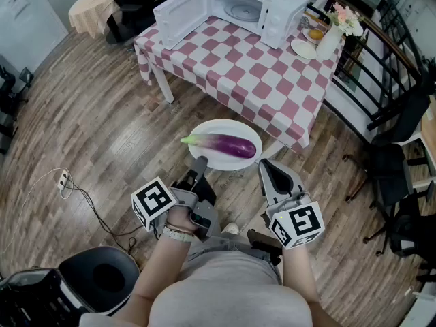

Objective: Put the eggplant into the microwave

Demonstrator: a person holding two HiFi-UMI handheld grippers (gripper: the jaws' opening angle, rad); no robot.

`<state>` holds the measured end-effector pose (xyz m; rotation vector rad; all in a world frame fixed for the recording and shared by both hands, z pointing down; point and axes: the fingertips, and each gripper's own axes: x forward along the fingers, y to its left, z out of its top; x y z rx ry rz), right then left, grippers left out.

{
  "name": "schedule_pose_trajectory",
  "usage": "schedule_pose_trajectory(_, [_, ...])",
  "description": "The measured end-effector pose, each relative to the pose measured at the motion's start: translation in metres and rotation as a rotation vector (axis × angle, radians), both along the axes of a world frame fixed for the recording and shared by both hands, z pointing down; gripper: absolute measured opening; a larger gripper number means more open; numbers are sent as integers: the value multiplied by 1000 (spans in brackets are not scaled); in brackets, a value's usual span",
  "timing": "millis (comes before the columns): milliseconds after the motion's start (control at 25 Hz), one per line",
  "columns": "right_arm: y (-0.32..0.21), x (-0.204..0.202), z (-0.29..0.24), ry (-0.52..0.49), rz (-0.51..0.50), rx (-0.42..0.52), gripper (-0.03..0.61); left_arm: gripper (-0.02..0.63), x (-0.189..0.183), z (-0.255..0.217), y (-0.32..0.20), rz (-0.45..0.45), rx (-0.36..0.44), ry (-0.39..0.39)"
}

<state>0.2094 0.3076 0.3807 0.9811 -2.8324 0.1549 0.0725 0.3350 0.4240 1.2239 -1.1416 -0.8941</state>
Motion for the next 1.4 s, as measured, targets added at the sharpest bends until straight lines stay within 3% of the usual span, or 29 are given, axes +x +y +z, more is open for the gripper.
schedule_pose_trajectory(600, [-73, -33, -12, -20, 98, 36, 25, 14, -34, -6, -82, 79, 6, -19])
schedule_pose_trajectory(1400, [-183, -118, -3, 21, 200, 26, 25, 15, -115, -4, -205, 200, 6, -40])
